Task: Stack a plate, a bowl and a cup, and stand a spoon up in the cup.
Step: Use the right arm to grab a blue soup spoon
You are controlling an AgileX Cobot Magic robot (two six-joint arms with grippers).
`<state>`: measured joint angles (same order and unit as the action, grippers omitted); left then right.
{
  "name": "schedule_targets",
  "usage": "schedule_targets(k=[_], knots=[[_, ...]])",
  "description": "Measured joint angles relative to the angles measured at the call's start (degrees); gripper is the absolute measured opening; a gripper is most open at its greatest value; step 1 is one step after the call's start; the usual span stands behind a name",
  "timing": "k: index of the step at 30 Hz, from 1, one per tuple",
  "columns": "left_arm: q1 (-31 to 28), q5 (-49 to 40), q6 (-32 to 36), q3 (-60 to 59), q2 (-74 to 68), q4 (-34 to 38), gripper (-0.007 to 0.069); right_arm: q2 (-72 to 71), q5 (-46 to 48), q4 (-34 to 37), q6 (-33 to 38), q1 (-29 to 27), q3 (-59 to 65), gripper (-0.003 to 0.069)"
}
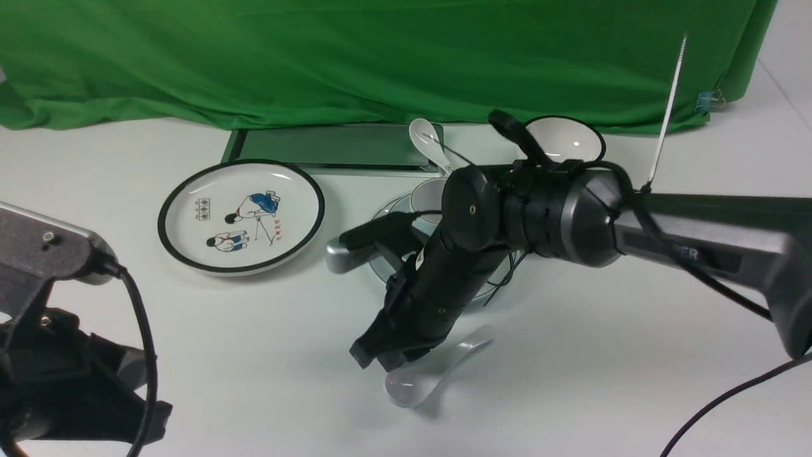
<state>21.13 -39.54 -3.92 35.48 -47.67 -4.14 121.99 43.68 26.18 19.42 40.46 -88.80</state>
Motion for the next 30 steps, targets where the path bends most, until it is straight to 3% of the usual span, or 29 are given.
schedule_targets(k=[8,14,17,19,20,22,24,27,30], knots=[[0.0,-0.54,0.0,0.0,0.0,-0.06,-0.0036,-0.72,16.33,-10.2,-1.97,0.43,-0.34,0.0013],[0.0,-0.6,0.0,0.0,0.0,-0.26,-0.0036,-3.84,17.44,-12.64,-5.34,-0.52,1.22,0.0034],[0.0,-0.6,0.0,0.0,0.0,-0.26,-0.0036,-7.73,18.68,-12.91,-8.08,-2.03,1.27,0.013],[0.0,-0.6,0.0,0.0,0.0,-0.26,-0.0036,-9.54,19.1,-13.46,-9.54,-3.63,1.27,0.0259],[0.0,-0.6,0.0,0.0,0.0,-0.26,-0.0036,-9.67,19.1,-13.56,-9.68,-3.74,1.27,0.0271],[0.0,-0.6,0.0,0.0,0.0,-0.26,-0.0036,-9.47,17.79,-14.51,-11.15,-4.87,1.55,0.0396],[0.0,-0.6,0.0,0.0,0.0,-0.26,-0.0036,-8.64,16.55,-14.65,-12.06,-5.03,2.18,0.0435],[0.0,-0.6,0.0,0.0,0.0,-0.26,-0.0036,-6.84,14.97,-14.83,-12.37,-4.84,3.13,0.0427],[0.0,-0.54,0.0,0.0,0.0,-0.26,-0.0036,-4.58,13.51,-16.05,-12.51,-4.28,3.65,0.036]])
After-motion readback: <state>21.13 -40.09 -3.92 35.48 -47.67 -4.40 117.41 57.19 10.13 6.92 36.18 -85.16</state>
